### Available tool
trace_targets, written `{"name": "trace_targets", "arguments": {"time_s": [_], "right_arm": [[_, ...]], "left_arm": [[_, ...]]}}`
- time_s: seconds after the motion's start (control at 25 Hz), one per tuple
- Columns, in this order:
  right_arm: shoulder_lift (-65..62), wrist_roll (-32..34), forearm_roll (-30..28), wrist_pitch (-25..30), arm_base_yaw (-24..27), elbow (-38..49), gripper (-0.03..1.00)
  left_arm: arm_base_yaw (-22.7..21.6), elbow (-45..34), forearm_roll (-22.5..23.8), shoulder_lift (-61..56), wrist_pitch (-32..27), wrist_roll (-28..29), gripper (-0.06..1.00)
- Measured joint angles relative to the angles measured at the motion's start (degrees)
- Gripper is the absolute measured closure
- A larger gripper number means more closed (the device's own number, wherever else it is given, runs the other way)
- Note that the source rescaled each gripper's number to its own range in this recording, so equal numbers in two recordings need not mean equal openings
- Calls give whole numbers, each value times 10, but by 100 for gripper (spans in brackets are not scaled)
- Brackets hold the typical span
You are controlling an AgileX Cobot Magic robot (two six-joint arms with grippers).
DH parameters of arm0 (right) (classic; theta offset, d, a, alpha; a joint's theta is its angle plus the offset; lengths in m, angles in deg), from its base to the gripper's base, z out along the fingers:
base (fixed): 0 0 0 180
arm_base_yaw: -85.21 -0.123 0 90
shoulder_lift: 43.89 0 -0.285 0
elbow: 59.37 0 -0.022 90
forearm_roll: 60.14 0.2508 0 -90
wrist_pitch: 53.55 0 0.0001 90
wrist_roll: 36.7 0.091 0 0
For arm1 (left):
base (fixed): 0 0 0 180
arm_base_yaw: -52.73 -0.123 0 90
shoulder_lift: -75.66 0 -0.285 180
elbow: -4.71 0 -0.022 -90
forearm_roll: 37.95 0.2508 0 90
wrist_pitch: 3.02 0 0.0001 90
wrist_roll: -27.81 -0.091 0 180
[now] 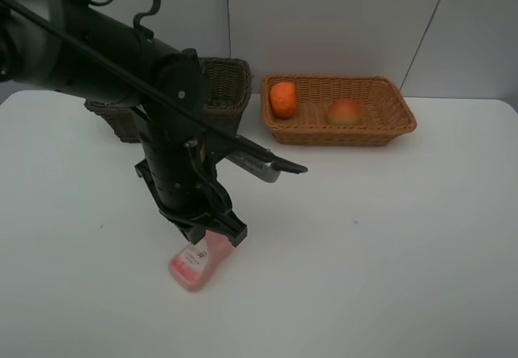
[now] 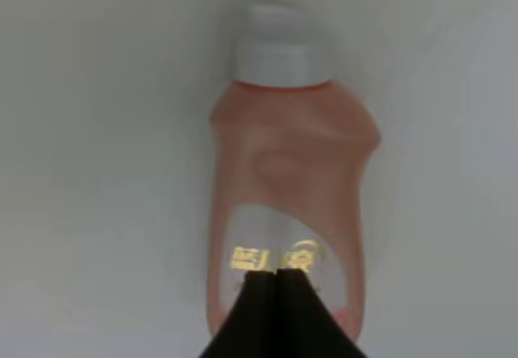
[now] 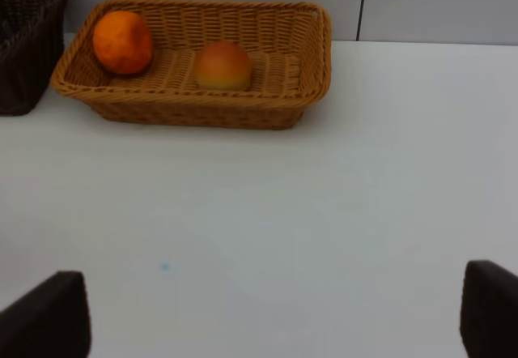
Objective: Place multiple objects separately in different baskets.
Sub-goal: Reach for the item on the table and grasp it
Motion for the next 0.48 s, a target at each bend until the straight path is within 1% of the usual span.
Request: {"name": "trace_targets", "arguments": {"time_s": [0.24, 0.48], "right_arm": [[0, 0, 0, 0, 0, 0, 0], [0, 0, 0, 0, 0, 0, 0]], "left_arm": [[-2, 0, 1, -1, -5, -1, 94], [-2, 29, 3, -1, -15, -49, 94]]}}
